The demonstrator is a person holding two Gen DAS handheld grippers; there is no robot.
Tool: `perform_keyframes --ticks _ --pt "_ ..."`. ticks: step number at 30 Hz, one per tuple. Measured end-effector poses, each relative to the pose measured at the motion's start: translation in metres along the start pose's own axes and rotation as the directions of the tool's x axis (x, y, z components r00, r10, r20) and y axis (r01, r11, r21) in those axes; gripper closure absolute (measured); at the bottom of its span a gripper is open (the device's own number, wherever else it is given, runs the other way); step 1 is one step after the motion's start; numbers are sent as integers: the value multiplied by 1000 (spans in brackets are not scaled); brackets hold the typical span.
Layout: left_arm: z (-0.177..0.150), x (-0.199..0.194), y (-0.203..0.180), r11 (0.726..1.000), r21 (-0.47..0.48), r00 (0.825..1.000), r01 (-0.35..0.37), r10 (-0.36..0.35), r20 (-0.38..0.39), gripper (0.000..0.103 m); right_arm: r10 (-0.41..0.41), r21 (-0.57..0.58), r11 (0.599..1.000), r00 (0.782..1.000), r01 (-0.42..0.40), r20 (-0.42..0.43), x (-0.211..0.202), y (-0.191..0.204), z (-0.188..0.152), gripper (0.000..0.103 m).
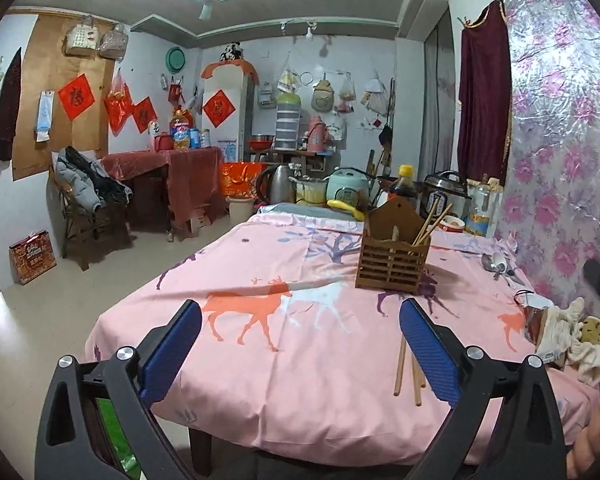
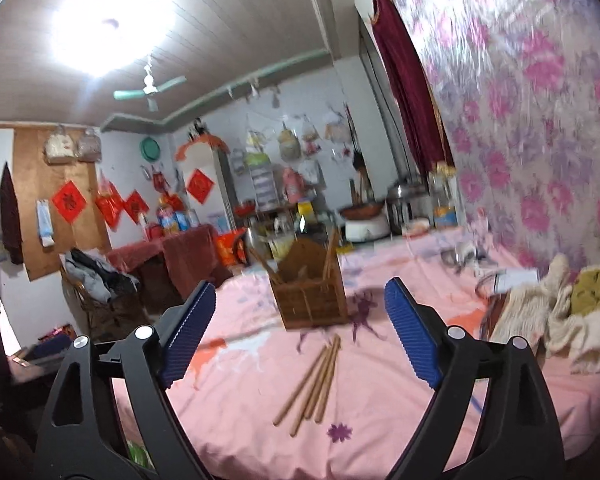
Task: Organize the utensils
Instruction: 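Move both open tools back toward the remaining chopsticks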
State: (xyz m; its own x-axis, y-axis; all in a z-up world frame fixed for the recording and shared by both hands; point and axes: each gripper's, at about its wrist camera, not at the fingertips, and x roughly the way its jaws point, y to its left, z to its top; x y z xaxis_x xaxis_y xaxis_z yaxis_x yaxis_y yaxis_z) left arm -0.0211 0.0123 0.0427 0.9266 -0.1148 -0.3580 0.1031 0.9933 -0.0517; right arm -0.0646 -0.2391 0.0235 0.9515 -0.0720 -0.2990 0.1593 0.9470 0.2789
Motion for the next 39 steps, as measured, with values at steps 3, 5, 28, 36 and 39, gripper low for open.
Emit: perform_keyframes --ticks 3,5,28,36,39 --pt "-7 11 0 1000 2 1000 -20 20 -20 6 -37 -9 999 997 37 -72 21 -8 -19 19" --pt "-13 20 -3 999 22 999 -36 37 -34 6 -50 -17 999 992 49 -111 30 -12 -30 19" --pt "-33 50 -5 997 56 993 -50 56 -106 6 -139 -138 984 961 108 -239 67 -16 -81 19" --pt "-49 90 12 997 21 968 -70 73 -241 6 -189 -127 979 939 158 -287 81 -37 -95 19" --pt "-60 106 13 997 20 953 -76 78 -293 6 -193 -187 972 935 141 -298 86 -31 -104 22"
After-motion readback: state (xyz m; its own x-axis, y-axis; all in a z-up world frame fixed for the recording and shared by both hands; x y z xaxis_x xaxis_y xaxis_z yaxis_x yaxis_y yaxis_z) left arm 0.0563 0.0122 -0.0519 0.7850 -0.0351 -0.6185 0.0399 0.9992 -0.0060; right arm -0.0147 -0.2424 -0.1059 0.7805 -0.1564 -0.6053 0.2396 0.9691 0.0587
